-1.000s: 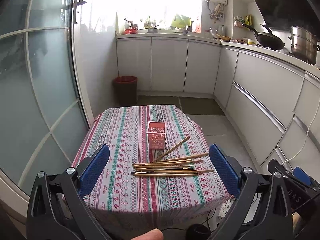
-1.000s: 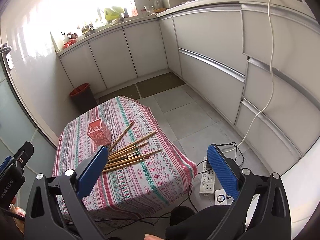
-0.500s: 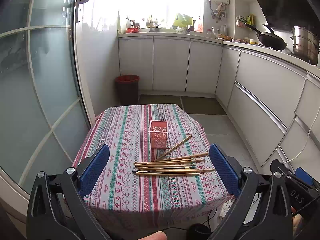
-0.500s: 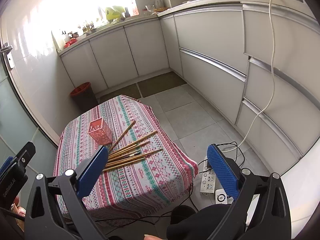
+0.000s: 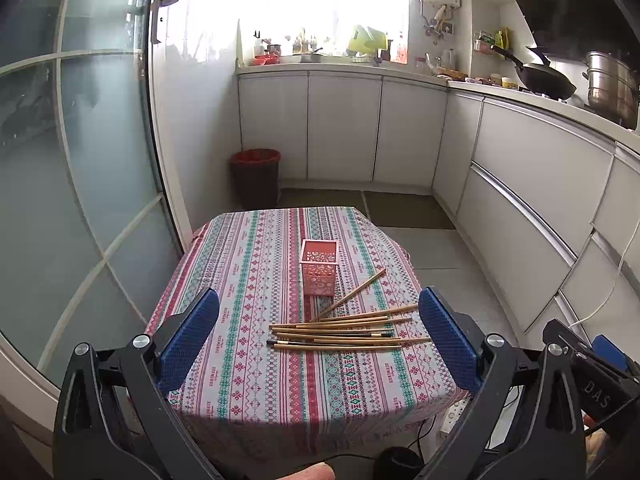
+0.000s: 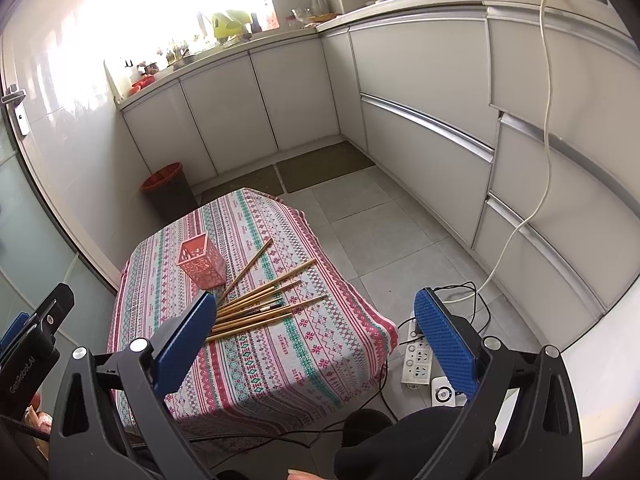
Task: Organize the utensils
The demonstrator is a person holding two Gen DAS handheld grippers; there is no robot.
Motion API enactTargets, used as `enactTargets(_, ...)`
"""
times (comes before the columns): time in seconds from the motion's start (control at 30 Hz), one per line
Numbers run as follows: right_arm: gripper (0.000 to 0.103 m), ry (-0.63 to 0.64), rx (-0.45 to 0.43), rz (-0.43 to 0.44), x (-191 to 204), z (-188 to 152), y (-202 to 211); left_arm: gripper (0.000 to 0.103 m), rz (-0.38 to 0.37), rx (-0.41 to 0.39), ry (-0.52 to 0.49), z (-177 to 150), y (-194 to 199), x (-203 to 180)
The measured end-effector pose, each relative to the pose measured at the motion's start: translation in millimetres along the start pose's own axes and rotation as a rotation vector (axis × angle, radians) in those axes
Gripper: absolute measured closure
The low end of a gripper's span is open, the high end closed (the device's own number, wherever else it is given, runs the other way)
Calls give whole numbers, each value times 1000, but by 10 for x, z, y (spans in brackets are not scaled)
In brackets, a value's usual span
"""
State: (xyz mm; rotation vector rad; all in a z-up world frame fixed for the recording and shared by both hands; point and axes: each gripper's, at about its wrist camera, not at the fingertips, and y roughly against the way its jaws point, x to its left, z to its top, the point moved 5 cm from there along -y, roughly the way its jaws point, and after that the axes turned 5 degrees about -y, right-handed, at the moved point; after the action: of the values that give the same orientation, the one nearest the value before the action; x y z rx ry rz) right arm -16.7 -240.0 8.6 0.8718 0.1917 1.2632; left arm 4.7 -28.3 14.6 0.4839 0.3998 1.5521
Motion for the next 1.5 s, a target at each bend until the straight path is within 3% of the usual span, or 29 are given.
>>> enactTargets(1.5, 7, 6, 17, -1, 16, -15, -49, 7, 5, 21, -4, -20, -62, -4)
